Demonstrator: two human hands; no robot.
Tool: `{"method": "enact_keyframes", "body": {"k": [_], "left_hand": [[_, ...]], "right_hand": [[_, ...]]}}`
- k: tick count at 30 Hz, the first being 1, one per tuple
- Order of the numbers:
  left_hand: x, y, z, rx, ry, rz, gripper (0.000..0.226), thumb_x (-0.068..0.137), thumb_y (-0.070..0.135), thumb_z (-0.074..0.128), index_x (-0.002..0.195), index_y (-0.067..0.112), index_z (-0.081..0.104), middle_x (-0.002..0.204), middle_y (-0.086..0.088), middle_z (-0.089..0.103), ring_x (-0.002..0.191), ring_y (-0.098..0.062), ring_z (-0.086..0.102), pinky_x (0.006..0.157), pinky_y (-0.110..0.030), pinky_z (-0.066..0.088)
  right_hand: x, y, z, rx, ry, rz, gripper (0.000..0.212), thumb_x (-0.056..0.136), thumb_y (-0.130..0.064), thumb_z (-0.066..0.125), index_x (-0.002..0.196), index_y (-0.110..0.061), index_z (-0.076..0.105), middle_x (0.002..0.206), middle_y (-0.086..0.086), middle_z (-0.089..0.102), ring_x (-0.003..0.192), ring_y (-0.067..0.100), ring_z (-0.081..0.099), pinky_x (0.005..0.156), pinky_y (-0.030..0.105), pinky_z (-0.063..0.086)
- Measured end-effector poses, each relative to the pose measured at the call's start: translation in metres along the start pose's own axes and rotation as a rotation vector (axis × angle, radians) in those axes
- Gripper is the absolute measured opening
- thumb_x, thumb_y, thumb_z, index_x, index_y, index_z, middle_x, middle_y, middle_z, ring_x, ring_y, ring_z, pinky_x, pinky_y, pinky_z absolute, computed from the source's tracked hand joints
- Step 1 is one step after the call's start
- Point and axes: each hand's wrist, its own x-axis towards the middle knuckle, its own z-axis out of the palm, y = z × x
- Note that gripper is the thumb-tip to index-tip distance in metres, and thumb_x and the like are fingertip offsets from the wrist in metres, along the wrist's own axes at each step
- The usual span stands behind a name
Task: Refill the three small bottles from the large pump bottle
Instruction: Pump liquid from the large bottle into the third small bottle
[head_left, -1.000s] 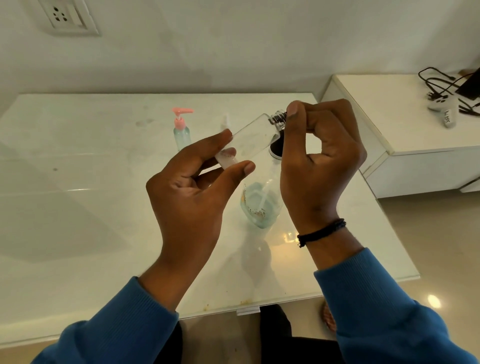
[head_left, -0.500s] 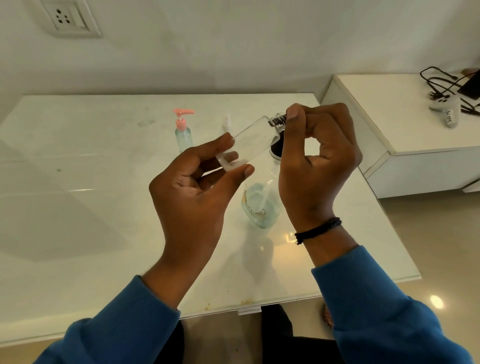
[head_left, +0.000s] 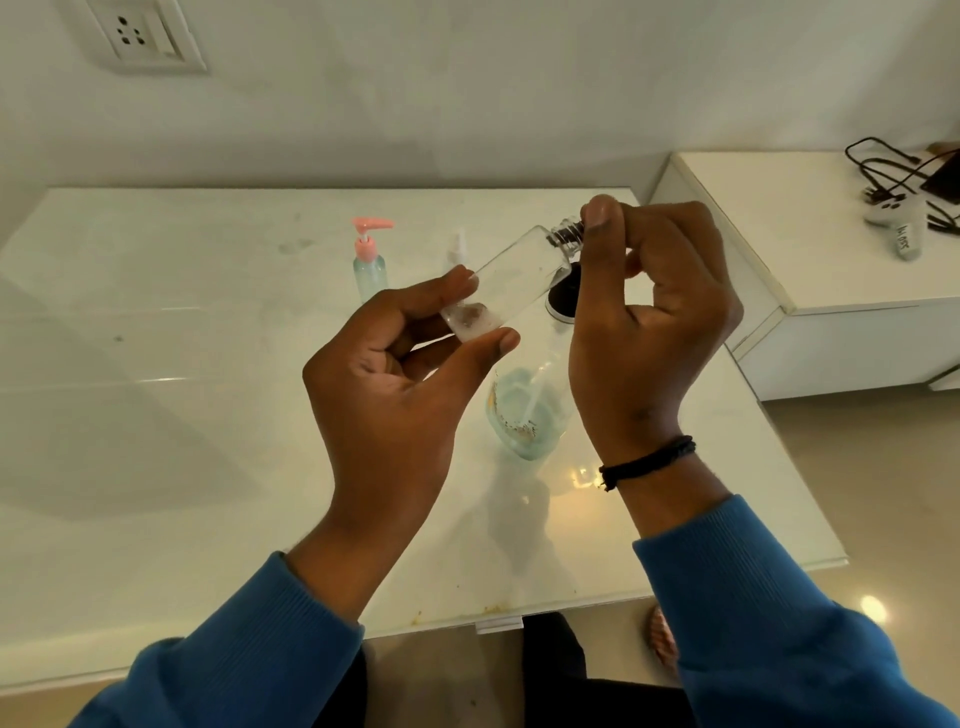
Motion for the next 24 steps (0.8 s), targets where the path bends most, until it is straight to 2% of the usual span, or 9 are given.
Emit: {"method": "enact_keyframes", "body": {"k": [3,9,14,19,22,24], "left_hand": [[0.001,-0.001,0.001,0.000,-0.003,0.004,0.037,0.078,0.005,0.086,0.113,0.001,0.072,0.109,0.002,0.074,0.100,-0.011,0.074,0.085,-0.027,0.061],[0.000,-0.001,0.001,-0.001,-0.008,0.008,0.038,0.078,0.006,0.086,0.113,0.002,0.072,0.108,0.005,0.074,0.099,-0.007,0.074,0.083,-0.021,0.060],[0.000,-0.001,0.002,-0.001,-0.001,0.013,0.038,0.077,0.004,0.086,0.113,0.001,0.073,0.106,0.006,0.074,0.098,-0.008,0.074,0.082,-0.022,0.060],[-0.002,-0.001,0.002,-0.007,-0.007,0.004,0.038,0.078,0.006,0.085,0.114,0.002,0.072,0.107,0.007,0.074,0.099,-0.008,0.074,0.084,-0.023,0.060],[-0.001,-0.001,0.002,0.003,-0.003,0.008,0.038,0.079,0.005,0.085,0.114,0.002,0.072,0.108,0.005,0.074,0.099,-0.007,0.074,0.084,-0.024,0.061],[0.000,-0.002,0.001,0.003,0.001,0.007,0.038,0.078,0.005,0.085,0.114,0.001,0.072,0.108,0.004,0.074,0.098,-0.008,0.074,0.084,-0.025,0.061]], "right_hand": [[-0.005,0.005,-0.002,-0.010,-0.009,-0.004,0.016,0.096,-0.007,0.068,0.082,-0.001,0.074,0.086,-0.005,0.062,0.072,0.019,0.057,0.059,0.048,0.048],[-0.001,0.004,-0.002,-0.007,-0.018,0.002,0.018,0.097,-0.010,0.068,0.083,-0.003,0.076,0.085,-0.009,0.059,0.073,0.020,0.058,0.061,0.053,0.049],[-0.009,0.008,-0.001,0.000,-0.015,0.006,0.016,0.098,-0.009,0.067,0.088,0.000,0.077,0.090,-0.003,0.064,0.076,0.029,0.065,0.062,0.055,0.052],[0.002,0.004,-0.002,-0.036,-0.011,-0.014,0.020,0.097,-0.008,0.067,0.079,-0.003,0.074,0.085,-0.005,0.065,0.076,0.020,0.059,0.064,0.050,0.048],[-0.006,0.003,-0.001,-0.059,0.010,-0.013,0.020,0.097,-0.007,0.065,0.080,-0.002,0.075,0.091,0.004,0.073,0.079,0.023,0.062,0.070,0.044,0.048],[-0.009,0.005,0.000,-0.051,0.006,0.000,0.019,0.098,-0.008,0.064,0.084,-0.002,0.076,0.090,0.004,0.074,0.080,0.025,0.064,0.071,0.045,0.048]]}}
